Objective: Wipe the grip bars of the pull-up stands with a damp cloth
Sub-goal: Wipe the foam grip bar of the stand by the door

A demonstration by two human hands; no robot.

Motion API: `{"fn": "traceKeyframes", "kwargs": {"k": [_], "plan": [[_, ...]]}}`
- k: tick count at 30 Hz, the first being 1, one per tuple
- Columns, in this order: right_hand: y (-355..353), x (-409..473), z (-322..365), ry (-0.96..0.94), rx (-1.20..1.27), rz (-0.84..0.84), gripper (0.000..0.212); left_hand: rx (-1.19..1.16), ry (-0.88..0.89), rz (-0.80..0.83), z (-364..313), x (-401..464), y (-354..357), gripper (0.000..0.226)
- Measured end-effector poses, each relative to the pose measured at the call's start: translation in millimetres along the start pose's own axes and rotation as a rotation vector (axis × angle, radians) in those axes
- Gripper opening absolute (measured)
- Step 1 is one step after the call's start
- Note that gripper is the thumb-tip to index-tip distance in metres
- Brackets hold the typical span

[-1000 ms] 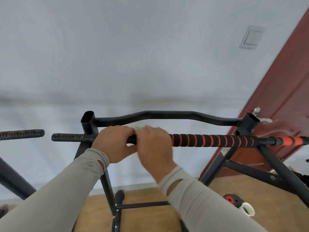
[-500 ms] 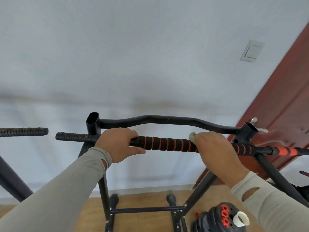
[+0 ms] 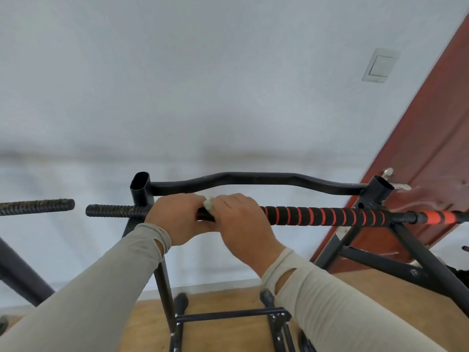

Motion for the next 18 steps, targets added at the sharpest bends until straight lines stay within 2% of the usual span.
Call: {"fn": "traceKeyframes", "kwargs": {"k": [2,4,6,8,11,14,18], "plan": [[-12,-10,-33,-0.074,-0.079,0.086,0.03,-0.025,-0.003,0.023,3,0,2,0.046],[-27,-20,-73,-0.009,-0.199,0.226,0.037,-0.023,-0.011,0.033,3,0,3,0.049],[-40,-32,-110,0.084,-0.328,0.366,0.033,-0.017,-0.006,0.016,3,0,3,0.049],[-51,-39,-124,0.16,-0.438,0.415,0.027,-0.013,-0.003,0.009,3,0,3,0.049],[-50,-30,-95,0.221,-0.397,0.368,0.024,-0.013,0.002,0.02,3,0,4,0.049],[-22,-4,-37,0.239,-0.243,0.258,0.023,-0.013,0.004,0.004,3,0,3,0.046],[9,16,17,0.2,0.013,0.109,0.005,0.051,-0.019,-0.033,2,-1,3,0.025]]}}
Point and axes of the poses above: each hand's wrist, its own x-axis towards the middle knuckle, its own y-axis out of the palm, z = x × y, the point moved 5 cm from there along x, towards the middle knuckle, and after that the axes turned 3 degrees about -x, right-handed, at the moved point
